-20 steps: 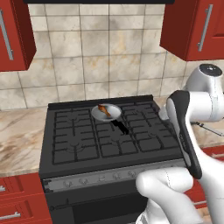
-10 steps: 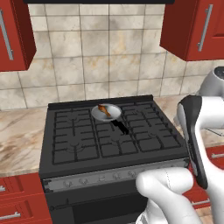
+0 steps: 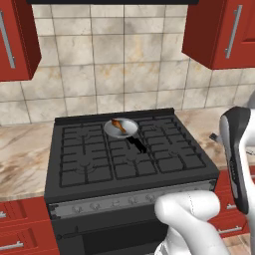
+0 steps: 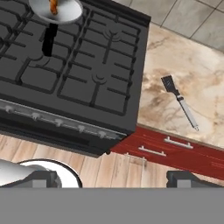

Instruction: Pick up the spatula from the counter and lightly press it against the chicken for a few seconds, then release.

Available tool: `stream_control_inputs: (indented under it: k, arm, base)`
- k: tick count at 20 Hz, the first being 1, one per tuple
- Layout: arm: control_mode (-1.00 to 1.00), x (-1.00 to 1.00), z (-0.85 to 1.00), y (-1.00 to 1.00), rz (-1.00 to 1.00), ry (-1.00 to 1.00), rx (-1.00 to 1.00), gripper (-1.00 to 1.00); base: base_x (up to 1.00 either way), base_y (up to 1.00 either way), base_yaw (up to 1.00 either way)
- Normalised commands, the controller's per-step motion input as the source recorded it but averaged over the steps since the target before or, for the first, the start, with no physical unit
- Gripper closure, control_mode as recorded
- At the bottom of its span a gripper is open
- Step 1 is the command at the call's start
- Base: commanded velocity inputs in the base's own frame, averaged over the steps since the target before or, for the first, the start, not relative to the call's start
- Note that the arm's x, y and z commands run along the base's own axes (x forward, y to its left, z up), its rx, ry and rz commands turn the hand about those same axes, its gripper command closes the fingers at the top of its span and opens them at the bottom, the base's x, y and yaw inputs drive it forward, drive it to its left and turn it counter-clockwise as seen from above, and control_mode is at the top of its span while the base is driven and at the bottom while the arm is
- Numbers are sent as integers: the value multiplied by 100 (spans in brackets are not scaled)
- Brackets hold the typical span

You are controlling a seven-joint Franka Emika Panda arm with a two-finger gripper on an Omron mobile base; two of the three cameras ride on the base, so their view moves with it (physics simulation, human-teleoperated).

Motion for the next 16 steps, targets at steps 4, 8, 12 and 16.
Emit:
stream_control_inputs:
  k: [4,8,12,16]
  arm:
    - [-100,0,6,-25,0,3,0,-100]
    - [-100,0,0,-30,0,0,0,-100]
    - [-100,0,-6,-27,1,0,0,-100]
    - [-100,0,-13,-37,2,0,0,-100]
  base:
    - [0,0,0]
    - [0,0,0]
    - [0,0,0]
    - [0,0,0]
